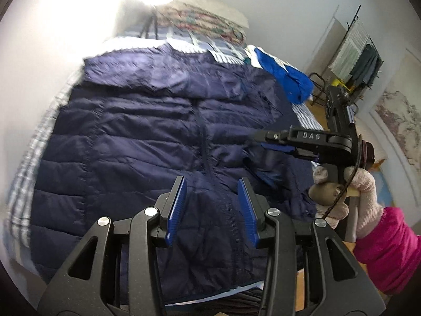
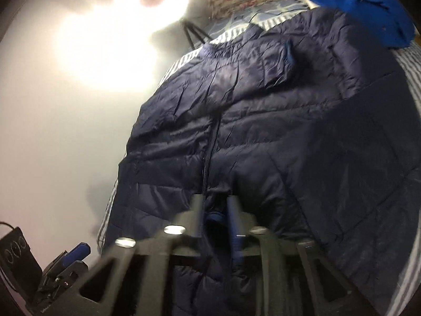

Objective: Fold large clothes

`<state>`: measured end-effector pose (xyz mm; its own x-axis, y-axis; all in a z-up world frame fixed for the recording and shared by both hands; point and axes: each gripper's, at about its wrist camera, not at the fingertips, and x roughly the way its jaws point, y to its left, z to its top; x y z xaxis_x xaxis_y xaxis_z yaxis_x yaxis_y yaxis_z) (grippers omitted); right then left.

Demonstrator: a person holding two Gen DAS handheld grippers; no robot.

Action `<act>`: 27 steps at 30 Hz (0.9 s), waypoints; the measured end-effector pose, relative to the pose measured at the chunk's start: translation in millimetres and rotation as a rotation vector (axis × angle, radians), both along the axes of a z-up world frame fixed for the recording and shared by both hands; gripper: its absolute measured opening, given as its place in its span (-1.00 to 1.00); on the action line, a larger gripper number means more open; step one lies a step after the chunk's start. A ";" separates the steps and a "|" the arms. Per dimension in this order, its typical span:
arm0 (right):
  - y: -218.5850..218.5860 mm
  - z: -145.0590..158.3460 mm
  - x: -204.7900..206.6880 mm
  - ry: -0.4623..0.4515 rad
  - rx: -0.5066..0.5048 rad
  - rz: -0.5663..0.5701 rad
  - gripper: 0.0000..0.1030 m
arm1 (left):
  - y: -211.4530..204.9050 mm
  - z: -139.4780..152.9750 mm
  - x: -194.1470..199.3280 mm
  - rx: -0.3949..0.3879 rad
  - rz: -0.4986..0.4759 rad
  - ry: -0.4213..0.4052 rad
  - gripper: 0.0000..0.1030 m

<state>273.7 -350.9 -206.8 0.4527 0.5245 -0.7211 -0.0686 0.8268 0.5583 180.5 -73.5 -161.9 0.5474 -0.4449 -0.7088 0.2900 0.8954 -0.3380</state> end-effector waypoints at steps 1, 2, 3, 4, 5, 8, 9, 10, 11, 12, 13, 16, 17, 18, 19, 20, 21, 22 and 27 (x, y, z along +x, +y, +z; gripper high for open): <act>-3.6 2.8 -2.6 -0.012 0.019 -0.001 -0.26 | -5.5 -2.9 3.6 -0.016 -0.018 0.020 -0.07; -9.2 7.8 -6.6 -0.025 0.038 -0.003 -0.25 | -12.3 -5.5 7.0 -0.033 -0.035 0.039 0.08; -14.7 13.1 -11.4 -0.037 0.041 -0.009 -0.24 | -18.4 -6.8 9.2 -0.049 -0.047 0.055 0.13; -23.6 20.8 -18.4 -0.055 0.032 -0.024 -0.24 | -27.3 -10.4 13.5 -0.079 -0.071 0.083 0.14; -35.0 29.1 -27.7 -0.077 0.019 -0.039 -0.24 | -34.5 -13.1 16.7 -0.099 -0.089 0.103 0.15; -62.8 48.6 -54.0 -0.129 -0.032 -0.071 -0.24 | -66.9 -26.1 32.6 -0.149 -0.141 0.168 0.31; -74.2 54.3 -66.2 -0.142 -0.069 -0.090 -0.23 | -75.6 -29.7 37.4 -0.157 -0.146 0.186 0.32; -85.3 57.8 -78.4 -0.151 -0.100 -0.106 -0.23 | -84.4 -35.5 43.3 -0.169 -0.151 0.213 0.32; -97.1 60.0 -91.0 -0.153 -0.127 -0.123 -0.24 | -91.4 -40.6 48.5 -0.184 -0.153 0.240 0.32; -106.0 60.2 -100.4 -0.149 -0.142 -0.134 -0.23 | -99.9 -49.1 56.6 -0.202 -0.145 0.284 0.32; -116.2 58.1 -112.3 -0.136 -0.153 -0.150 -0.23 | -106.3 -55.7 62.8 -0.217 -0.141 0.316 0.32; -134.4 41.6 -141.1 -0.076 -0.147 -0.171 -0.25 | -122.2 -74.5 79.5 -0.184 -0.090 0.374 0.32; -136.0 35.3 -148.5 -0.057 -0.160 -0.168 -0.25 | -125.5 -79.7 83.4 -0.162 -0.072 0.384 0.32; -135.4 30.6 -154.0 -0.044 -0.176 -0.162 -0.27 | -129.1 -84.5 87.5 -0.142 -0.061 0.388 0.32; -131.4 25.2 -158.2 -0.035 -0.197 -0.152 -0.28 | -133.0 -87.4 91.0 -0.121 -0.056 0.385 0.21; -125.6 18.6 -161.6 -0.028 -0.222 -0.133 -0.29 | -134.7 -88.9 93.6 -0.107 -0.054 0.382 -0.19; -123.4 15.4 -164.1 -0.025 -0.235 -0.118 -0.31 | -138.0 -90.8 97.1 -0.085 -0.056 0.382 -0.44; -117.8 11.1 -164.2 -0.020 -0.248 -0.096 -0.33 | -138.7 -91.8 99.1 -0.073 -0.062 0.381 -0.83; -97.1 -5.8 -149.8 0.011 -0.280 -0.034 -0.36 | -133.7 -63.9 116.8 -0.043 -0.097 0.295 -0.92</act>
<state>123.8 -447.9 -212.7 0.4584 0.2885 -0.8406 -0.0333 0.9508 0.3081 297.2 -207.2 -225.9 0.2746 -0.5183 -0.8099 0.2572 0.8512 -0.4575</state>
